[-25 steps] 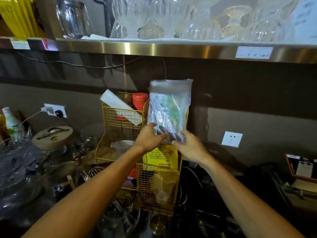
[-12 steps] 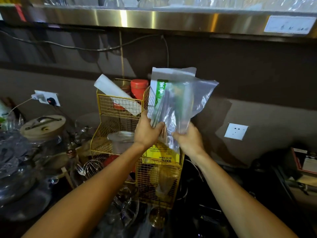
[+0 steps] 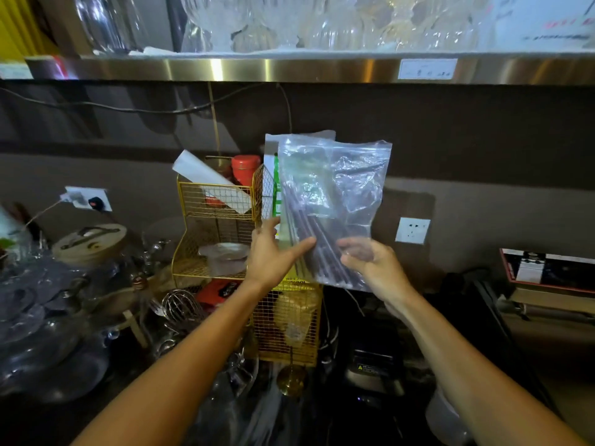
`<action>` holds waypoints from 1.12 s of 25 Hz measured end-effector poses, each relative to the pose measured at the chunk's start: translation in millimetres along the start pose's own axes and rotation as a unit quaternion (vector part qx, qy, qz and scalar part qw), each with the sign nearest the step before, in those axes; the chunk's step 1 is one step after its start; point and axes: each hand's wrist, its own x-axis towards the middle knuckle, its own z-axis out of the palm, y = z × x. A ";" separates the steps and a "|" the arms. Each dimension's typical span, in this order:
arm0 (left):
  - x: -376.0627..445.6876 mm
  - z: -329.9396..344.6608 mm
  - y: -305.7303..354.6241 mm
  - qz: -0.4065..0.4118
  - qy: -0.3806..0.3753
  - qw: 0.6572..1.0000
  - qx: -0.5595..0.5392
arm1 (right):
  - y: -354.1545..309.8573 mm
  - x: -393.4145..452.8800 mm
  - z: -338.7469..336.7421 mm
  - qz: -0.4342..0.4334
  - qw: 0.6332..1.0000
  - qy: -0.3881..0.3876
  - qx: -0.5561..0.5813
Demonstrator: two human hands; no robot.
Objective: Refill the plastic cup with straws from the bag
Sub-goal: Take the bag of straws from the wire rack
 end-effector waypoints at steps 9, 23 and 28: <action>-103.4 62.8 16.4 -0.022 -0.089 0.959 -0.268 | 39.7 -113.6 -83.0 0.086 0.994 0.040 0.047; -257.0 155.7 -53.7 -0.137 -0.211 0.938 -0.241 | 129.2 -277.0 -121.2 0.237 0.962 0.092 0.102; -273.6 149.1 -72.6 -0.124 -0.209 0.956 -0.165 | 164.3 -295.8 -112.6 0.295 0.949 0.077 0.083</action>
